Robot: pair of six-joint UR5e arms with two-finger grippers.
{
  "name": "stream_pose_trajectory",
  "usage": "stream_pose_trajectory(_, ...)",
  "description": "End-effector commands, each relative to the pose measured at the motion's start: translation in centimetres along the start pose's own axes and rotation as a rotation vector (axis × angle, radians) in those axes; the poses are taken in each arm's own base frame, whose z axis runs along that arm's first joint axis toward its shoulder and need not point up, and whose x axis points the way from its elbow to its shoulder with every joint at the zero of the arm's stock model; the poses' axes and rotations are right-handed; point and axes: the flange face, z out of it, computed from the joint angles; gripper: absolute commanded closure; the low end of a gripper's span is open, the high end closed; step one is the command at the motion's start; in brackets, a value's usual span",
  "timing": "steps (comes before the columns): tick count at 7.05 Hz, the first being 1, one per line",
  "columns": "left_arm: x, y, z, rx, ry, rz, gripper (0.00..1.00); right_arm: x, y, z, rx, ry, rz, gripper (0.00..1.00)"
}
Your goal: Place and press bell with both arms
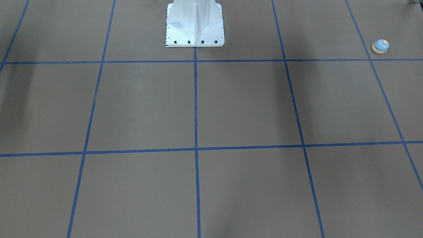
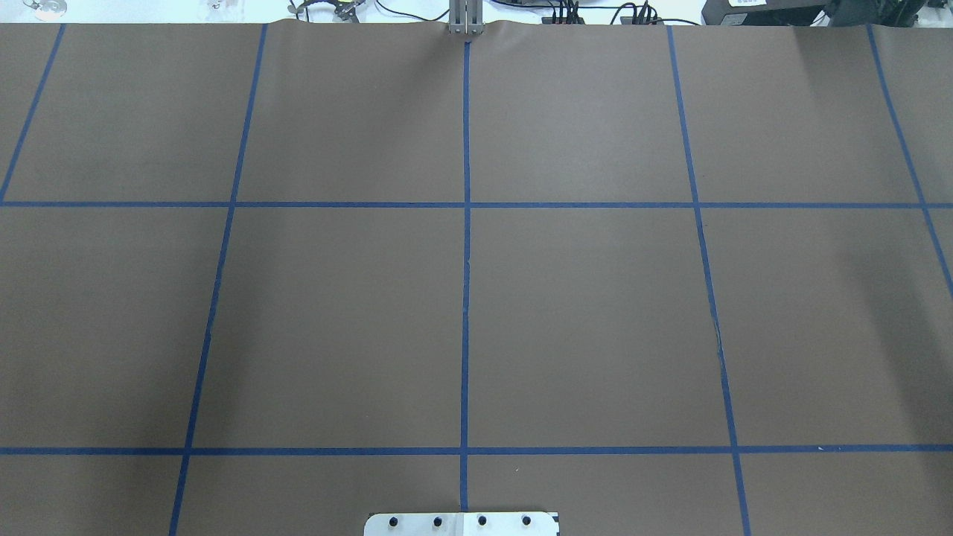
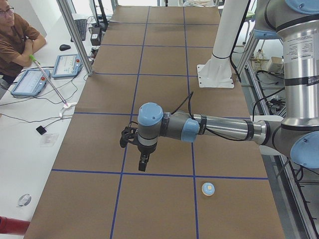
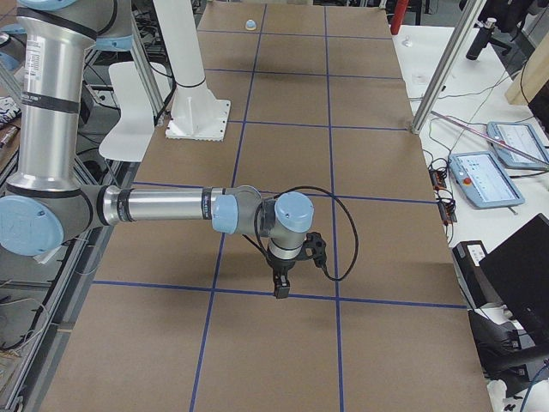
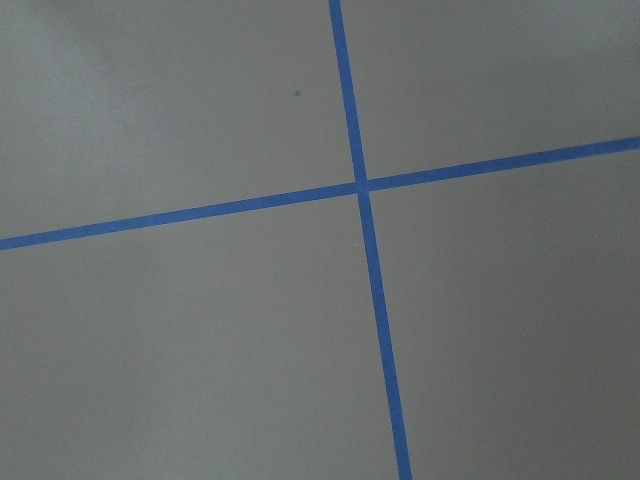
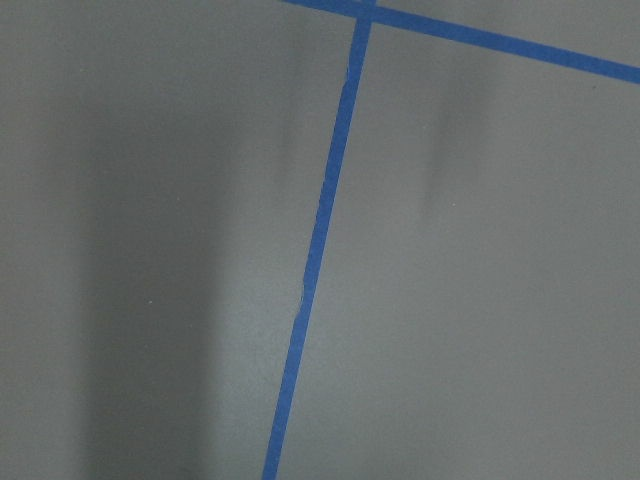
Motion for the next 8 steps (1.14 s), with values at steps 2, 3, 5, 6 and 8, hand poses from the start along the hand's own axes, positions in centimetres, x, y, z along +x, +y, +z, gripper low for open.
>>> stream_pose_trajectory(2,0.0,-0.2,-0.1,0.003,-0.003,0.003,0.0,0.0,-0.2,-0.2,0.01,0.0,-0.006,0.0)
stream_pose_trajectory(3,0.1,-0.1,-0.3,0.004,-0.008,0.004,0.0,-0.2,-0.3,-0.4,0.014,-0.002,-0.007,0.0)
stream_pose_trajectory(5,1.5,0.3,-3.5,-0.023,-0.102,-0.028,0.0,0.4,0.1,-1.0,0.03,-0.011,0.007,0.0)
stream_pose_trajectory(6,3.2,1.0,-6.6,-0.067,-0.196,-0.062,0.0,0.3,0.1,-1.1,0.033,-0.009,0.013,0.0)
stream_pose_trajectory(8,5.7,1.9,-10.6,-0.035,-0.314,-0.239,0.0,-0.3,-0.7,-2.1,0.048,0.0,0.007,0.0)
